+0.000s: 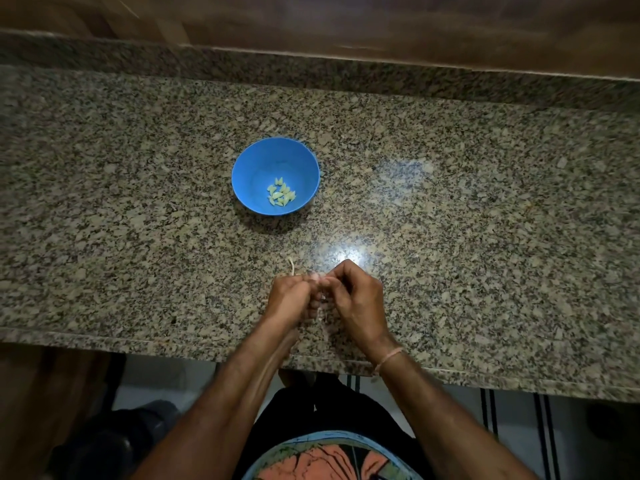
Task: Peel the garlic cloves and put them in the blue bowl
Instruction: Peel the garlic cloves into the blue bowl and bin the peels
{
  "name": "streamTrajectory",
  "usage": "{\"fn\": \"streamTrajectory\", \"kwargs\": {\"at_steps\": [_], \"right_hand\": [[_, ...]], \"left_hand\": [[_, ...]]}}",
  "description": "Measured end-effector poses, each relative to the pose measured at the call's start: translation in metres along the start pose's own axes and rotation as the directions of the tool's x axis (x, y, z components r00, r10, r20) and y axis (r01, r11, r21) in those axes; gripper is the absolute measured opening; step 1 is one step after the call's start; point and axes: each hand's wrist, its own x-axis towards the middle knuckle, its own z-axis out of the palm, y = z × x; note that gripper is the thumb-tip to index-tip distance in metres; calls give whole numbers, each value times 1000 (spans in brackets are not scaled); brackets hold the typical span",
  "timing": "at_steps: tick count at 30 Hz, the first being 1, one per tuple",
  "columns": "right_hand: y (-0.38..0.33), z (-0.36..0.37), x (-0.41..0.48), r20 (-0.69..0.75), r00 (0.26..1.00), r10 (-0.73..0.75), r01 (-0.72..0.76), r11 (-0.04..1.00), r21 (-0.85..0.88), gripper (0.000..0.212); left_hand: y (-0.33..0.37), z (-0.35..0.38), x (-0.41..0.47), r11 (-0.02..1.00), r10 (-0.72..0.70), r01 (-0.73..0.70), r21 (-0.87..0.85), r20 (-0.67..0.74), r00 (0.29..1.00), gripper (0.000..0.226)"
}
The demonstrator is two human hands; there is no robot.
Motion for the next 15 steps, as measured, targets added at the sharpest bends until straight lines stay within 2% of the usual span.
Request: {"fn": "streamTrajectory", "kwargs": {"at_steps": [1, 2, 3, 4, 5, 6, 7, 8, 11, 13, 15], "right_hand": [[-3, -1, 2, 40, 991, 128, -131, 989, 68, 17], [-7, -4, 5, 121, 938, 324, -343, 915, 214, 18], [-13, -7, 8, 264, 823, 504, -569, 737, 366, 17], [-19, -10, 11, 394, 697, 600, -715, 536, 449, 15], [-22, -13, 14, 471, 614, 633, -781, 400, 481, 14], [-22, -14, 15, 500, 582, 641, -800, 341, 494, 13], [-21, -15, 15, 500, 590, 635, -793, 336, 509, 12], [-18, -14, 13, 470, 636, 612, -759, 389, 522, 12], [-11, -11, 4, 318, 820, 476, -573, 666, 478, 13], [-7, -11, 2, 228, 892, 390, -451, 805, 386, 10], [-3, -13, 3, 155, 946, 283, -318, 903, 289, 6]], "left_hand": [[0, 2, -2, 992, 67, -60, 108, -59, 996, 23], [-1, 5, -4, 949, 192, -151, 277, -129, 973, 23], [-2, 8, -6, 859, 357, -251, 447, -171, 918, 23], [-3, 9, -9, 752, 510, -343, 563, -166, 844, 22], [-5, 10, -9, 645, 620, -412, 644, -126, 774, 22], [-7, 9, -8, 548, 691, -451, 704, -78, 718, 22], [-10, 8, -5, 490, 718, -458, 742, -46, 694, 22], [-10, 9, -5, 494, 707, -448, 745, -45, 705, 22], [-3, 12, -8, 805, 458, -312, 504, -193, 868, 25], [-3, 11, -5, 910, 296, -214, 354, -194, 935, 29], [-4, 10, -1, 971, 166, -142, 192, -112, 980, 28]]}}
